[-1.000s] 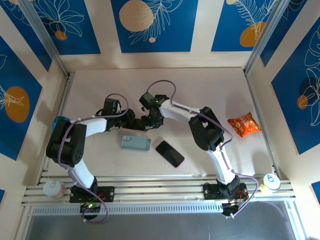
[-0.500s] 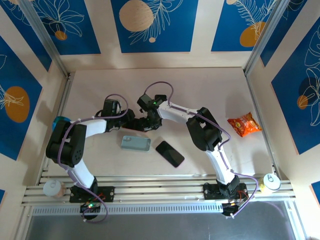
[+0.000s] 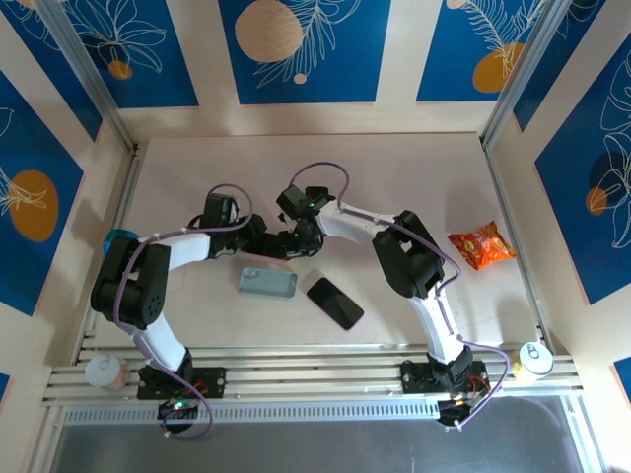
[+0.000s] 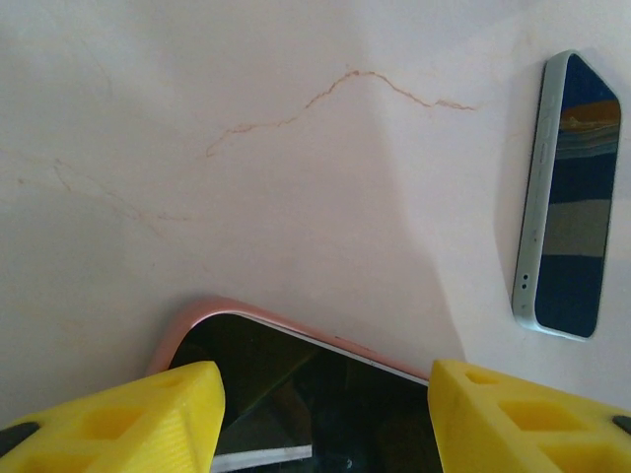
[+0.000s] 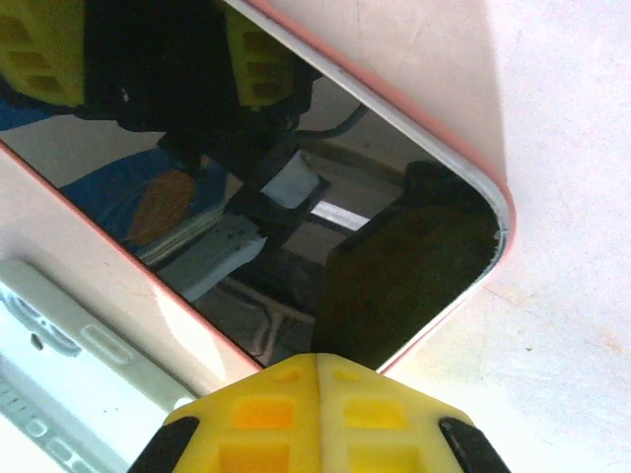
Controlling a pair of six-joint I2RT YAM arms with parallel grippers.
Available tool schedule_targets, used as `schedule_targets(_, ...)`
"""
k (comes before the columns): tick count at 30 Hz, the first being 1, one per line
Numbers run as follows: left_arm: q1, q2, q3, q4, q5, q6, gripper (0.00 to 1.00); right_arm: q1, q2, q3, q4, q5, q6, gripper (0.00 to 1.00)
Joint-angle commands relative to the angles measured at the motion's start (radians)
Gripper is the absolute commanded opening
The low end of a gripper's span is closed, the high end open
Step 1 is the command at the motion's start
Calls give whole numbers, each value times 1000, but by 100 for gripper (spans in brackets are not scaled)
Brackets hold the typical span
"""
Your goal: Put the phone into the phone case
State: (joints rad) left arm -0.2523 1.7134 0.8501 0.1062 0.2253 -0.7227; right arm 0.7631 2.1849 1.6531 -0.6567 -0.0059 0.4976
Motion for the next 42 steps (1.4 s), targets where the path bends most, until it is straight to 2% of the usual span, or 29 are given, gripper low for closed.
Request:
schedule_targets(1,6,-14,26,-100,10,20,59,-5,-9,-23,-82,-129,25,0)
schedule_targets(7,6,-72,63,-127,5,14,59,-74,-58,126,-124,-135,0,0)
schedule_targets(17,-8,-104,9,-106,19,-18,60,-111,67,269,-153,-105,-30,0)
schedule_targets(32,-16,-99,-85,-49,13,-52,60,-99,137,240,-165,-63,-40,0)
schedule_targets(42,-17,-86,-101,-40,3,-57,60,-56,237,266,-239,15,-83,0)
